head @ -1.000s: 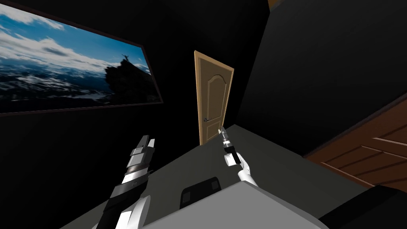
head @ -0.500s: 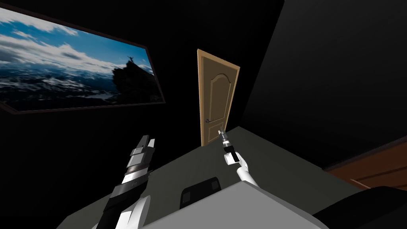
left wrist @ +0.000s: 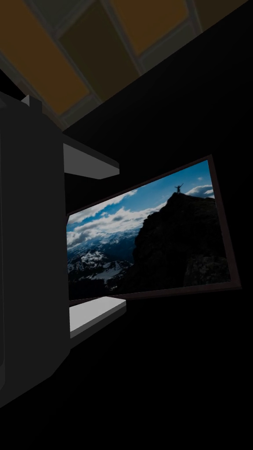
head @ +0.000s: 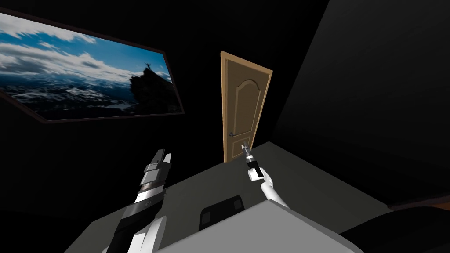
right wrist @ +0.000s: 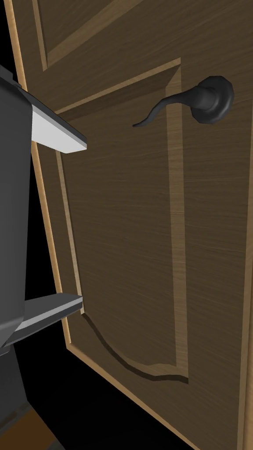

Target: Pull the door open

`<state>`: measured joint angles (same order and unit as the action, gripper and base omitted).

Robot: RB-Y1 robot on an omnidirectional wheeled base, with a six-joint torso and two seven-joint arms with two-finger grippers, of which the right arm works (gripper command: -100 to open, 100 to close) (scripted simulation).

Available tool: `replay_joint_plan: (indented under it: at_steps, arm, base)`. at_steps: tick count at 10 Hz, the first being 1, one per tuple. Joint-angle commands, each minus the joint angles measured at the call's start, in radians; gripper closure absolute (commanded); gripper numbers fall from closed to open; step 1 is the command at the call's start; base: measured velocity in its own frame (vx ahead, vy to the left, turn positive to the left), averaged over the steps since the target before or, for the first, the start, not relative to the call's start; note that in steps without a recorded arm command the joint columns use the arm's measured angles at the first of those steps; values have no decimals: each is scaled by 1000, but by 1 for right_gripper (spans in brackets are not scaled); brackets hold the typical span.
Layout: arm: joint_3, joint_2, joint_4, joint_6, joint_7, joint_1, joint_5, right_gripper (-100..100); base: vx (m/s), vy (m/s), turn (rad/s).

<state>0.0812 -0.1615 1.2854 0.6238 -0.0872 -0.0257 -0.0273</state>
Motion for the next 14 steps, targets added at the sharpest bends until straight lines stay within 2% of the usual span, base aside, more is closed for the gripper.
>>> replay_joint_plan:
  at_steps: [1, 7, 8, 9, 11, 12, 14]
  arm:
    - [2, -3, -32, 3, 2, 10, -1, -100]
    - [26, -27, -247, 31, 14, 105, -13, -100]
    - [29, -31, -271, 36, 15, 120, -15, -100]
    - [29, -31, -281, 36, 15, 120, -15, -100]
    - [37, -38, -341, 44, 19, 150, -18, -100]
    - [37, -38, -348, 44, 19, 150, -18, -100]
    - [44, -45, -411, 53, 22, 177, -22, -100]
  base:
    - [33, -55, 62]
    - [49, -87, 156]
    - [60, -97, 169]
    - [48, -66, 60]
    - [31, -62, 121]
    - [24, -60, 69]
    - [32, -68, 122]
